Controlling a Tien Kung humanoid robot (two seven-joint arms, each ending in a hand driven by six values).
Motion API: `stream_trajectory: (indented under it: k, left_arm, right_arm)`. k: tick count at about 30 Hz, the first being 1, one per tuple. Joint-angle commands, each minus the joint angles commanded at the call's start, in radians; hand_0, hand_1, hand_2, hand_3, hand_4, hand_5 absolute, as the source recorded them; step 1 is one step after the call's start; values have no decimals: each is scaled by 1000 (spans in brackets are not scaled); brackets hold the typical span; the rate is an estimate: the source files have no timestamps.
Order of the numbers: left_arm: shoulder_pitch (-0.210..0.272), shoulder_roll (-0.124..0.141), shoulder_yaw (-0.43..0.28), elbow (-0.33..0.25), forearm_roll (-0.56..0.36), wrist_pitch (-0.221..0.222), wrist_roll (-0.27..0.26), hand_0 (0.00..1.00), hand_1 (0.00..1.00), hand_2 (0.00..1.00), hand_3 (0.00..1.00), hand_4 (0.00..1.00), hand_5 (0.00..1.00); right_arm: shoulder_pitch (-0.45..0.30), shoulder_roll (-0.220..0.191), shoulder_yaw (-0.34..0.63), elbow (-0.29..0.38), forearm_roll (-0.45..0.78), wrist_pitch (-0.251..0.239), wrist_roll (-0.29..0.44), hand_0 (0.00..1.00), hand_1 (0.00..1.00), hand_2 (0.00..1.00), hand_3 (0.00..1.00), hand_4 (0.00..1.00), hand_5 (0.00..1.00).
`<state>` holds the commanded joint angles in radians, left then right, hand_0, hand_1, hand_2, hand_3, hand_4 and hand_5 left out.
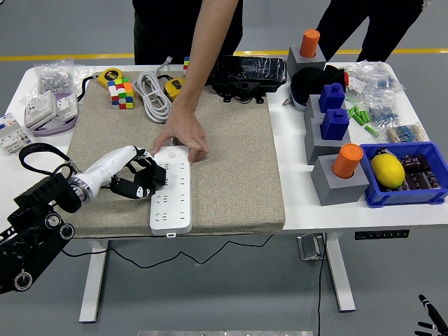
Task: Pick up the plug,place it near the board,insert it into the board,press the button
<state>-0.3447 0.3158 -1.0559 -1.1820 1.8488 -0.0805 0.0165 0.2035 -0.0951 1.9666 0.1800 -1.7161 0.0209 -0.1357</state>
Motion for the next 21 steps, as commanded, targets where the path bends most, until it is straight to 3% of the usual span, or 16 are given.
stream_trajectory:
  k: [21]
  left_arm:
    - [2, 4, 7, 2, -32, -8, -15, 825, 879, 833, 726, 998, 28]
  right_arm:
    - [-7, 0, -8, 0, 5, -1, -1, 839, 749, 712, 765, 998, 947]
